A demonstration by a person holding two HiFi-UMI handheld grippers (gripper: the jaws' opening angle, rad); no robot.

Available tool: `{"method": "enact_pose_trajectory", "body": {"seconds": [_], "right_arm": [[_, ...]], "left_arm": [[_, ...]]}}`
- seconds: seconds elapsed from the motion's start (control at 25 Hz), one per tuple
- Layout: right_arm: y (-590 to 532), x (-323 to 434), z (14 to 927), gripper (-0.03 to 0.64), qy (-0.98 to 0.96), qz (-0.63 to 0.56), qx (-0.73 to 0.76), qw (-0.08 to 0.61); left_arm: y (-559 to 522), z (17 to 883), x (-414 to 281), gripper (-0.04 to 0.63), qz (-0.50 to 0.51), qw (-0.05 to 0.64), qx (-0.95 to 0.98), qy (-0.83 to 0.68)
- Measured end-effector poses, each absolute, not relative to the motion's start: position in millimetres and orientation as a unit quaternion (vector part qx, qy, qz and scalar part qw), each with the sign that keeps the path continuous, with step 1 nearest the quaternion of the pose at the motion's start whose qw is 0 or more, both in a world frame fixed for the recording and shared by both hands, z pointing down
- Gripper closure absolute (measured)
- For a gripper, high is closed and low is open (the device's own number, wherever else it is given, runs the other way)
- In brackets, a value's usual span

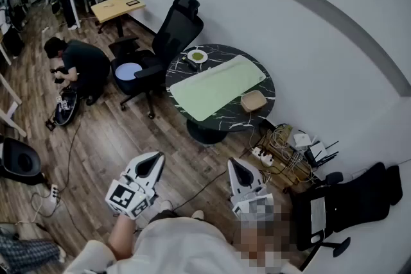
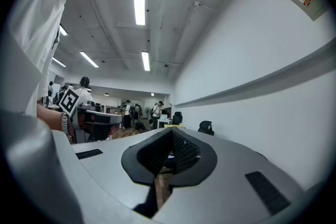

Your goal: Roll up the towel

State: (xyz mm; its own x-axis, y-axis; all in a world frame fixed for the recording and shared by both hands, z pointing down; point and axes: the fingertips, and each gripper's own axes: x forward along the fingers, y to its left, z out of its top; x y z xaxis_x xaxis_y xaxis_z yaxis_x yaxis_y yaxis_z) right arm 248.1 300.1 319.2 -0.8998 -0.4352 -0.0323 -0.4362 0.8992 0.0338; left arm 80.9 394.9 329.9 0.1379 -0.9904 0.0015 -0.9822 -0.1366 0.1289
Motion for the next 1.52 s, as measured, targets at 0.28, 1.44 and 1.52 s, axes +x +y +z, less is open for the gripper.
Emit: {"method": "enact_pose_trajectory", "body": {"seconds": [0.28, 1.44, 1.52], "right_arm": [[294.0, 251.7, 317.8, 0.626, 0.972, 0.038, -0.231, 0.010], [279.3, 239.1, 331.6, 0.439, 0.980, 0.027, -0.196, 0.010], [277.9, 236.8, 333.4, 0.423, 0.981, 0.027, -0.193, 0.004]], "left_arm": [[381.8, 327.6, 82.5, 0.592, -0.041, 0.041, 0.756, -0.651], [382.8, 334.9, 70.6, 0.351, -0.042, 0.035, 0.754, -0.654], [381.3, 335.2, 69.0, 0.329, -0.042, 0.033, 0.751, -0.659]]}}
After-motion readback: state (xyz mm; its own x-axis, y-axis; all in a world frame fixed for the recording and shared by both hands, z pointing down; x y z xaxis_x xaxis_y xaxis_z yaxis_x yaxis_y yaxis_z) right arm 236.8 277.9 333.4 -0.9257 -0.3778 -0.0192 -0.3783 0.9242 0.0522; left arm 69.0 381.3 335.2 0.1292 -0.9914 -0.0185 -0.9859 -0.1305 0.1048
